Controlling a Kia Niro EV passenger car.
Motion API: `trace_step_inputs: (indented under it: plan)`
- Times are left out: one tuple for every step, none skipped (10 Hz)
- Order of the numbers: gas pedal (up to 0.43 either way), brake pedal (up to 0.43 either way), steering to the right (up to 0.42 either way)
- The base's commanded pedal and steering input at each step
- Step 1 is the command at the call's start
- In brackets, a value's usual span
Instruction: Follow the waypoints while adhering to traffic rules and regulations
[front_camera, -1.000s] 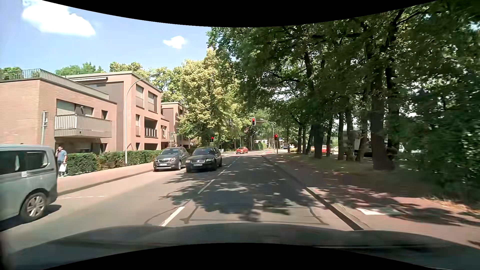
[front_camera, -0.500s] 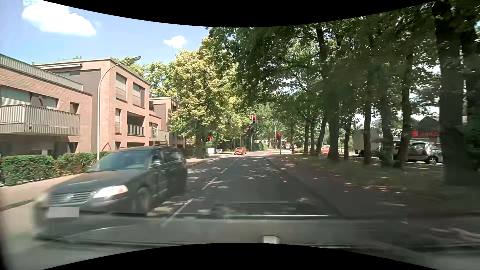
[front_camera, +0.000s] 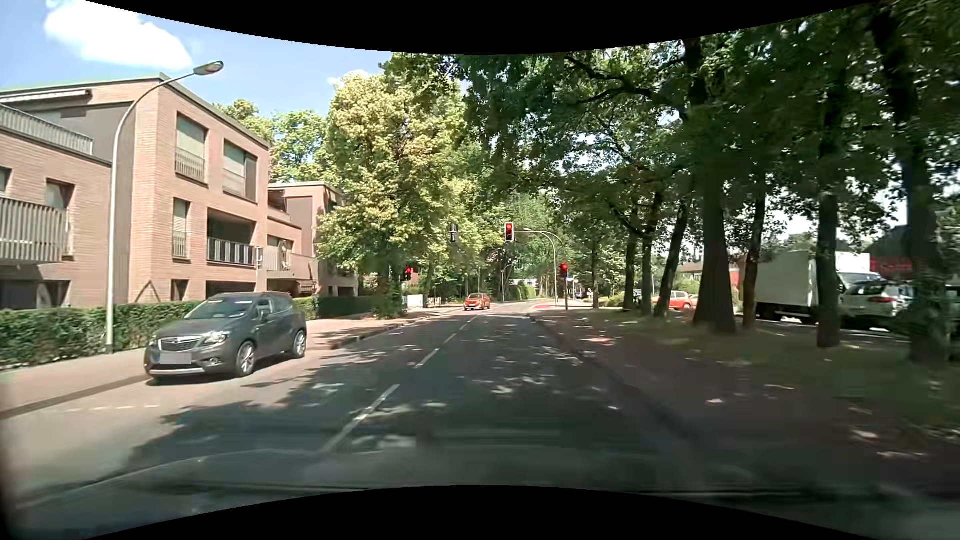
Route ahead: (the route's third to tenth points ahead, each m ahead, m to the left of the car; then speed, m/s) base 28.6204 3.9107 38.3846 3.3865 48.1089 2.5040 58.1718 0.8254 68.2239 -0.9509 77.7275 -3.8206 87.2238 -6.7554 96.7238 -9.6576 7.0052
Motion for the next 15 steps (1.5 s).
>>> trace_step_inputs:
  plan:
    - [0.000, 0.018, -0.001]
    - [0.000, 0.018, -0.001]
    - [0.000, 0.018, 0.000]
    - [0.000, 0.018, 0.000]
    - [0.000, 0.018, 0.000]
    - [0.000, 0.018, 0.000]
    - [0.000, 0.018, 0.000]
    - [0.000, 0.018, -0.001]
    - [0.000, 0.018, -0.001]
    - [0.000, 0.018, -0.002]
    - [0.000, 0.018, -0.003]
    - [0.000, 0.018, -0.003]
    - [0.000, 0.018, -0.003]
    - [0.000, 0.018, -0.003]
    - [0.008, 0.018, -0.003]
